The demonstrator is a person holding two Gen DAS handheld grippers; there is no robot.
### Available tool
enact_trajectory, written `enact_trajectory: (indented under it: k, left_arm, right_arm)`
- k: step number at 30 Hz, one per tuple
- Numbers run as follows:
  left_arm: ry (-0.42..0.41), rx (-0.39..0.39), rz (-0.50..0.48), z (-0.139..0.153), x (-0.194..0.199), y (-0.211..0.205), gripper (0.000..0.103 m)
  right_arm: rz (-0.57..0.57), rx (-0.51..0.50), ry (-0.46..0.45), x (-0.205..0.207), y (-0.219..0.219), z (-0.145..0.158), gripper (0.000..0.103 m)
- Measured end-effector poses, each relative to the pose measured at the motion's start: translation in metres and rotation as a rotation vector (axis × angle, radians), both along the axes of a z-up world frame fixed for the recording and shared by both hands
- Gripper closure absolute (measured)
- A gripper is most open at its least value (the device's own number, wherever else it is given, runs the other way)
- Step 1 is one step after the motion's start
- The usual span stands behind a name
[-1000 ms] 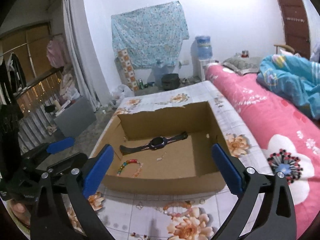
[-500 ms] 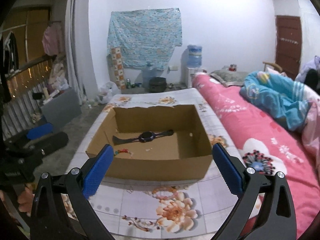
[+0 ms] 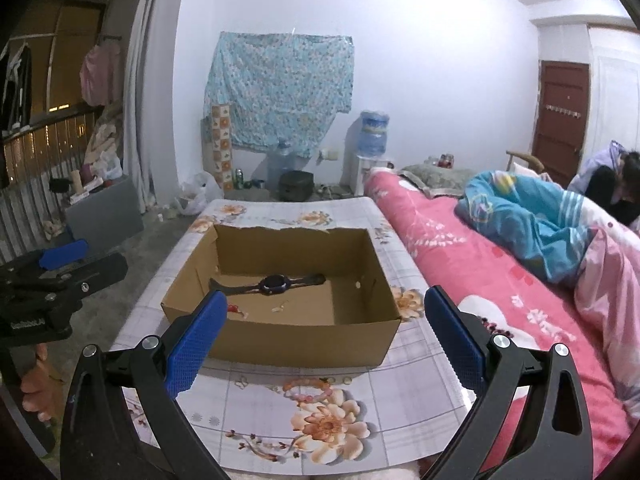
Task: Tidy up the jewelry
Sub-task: 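Withdraw both tools from the box and back away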
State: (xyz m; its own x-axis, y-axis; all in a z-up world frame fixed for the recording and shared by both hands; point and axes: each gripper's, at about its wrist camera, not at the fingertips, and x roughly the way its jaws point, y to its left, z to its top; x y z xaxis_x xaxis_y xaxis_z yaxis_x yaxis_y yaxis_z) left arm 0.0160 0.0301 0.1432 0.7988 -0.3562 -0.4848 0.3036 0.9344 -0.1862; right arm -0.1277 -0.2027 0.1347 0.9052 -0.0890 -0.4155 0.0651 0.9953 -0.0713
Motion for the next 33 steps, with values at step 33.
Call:
enact_trajectory:
  k: [33]
  left_arm:
    - [0.138, 0.078, -0.001, -0.048, 0.016, -0.023, 0.006]
  right_arm:
    - [0.136, 0.103, -0.022, -0.002, -0.005, -0.038, 0.008]
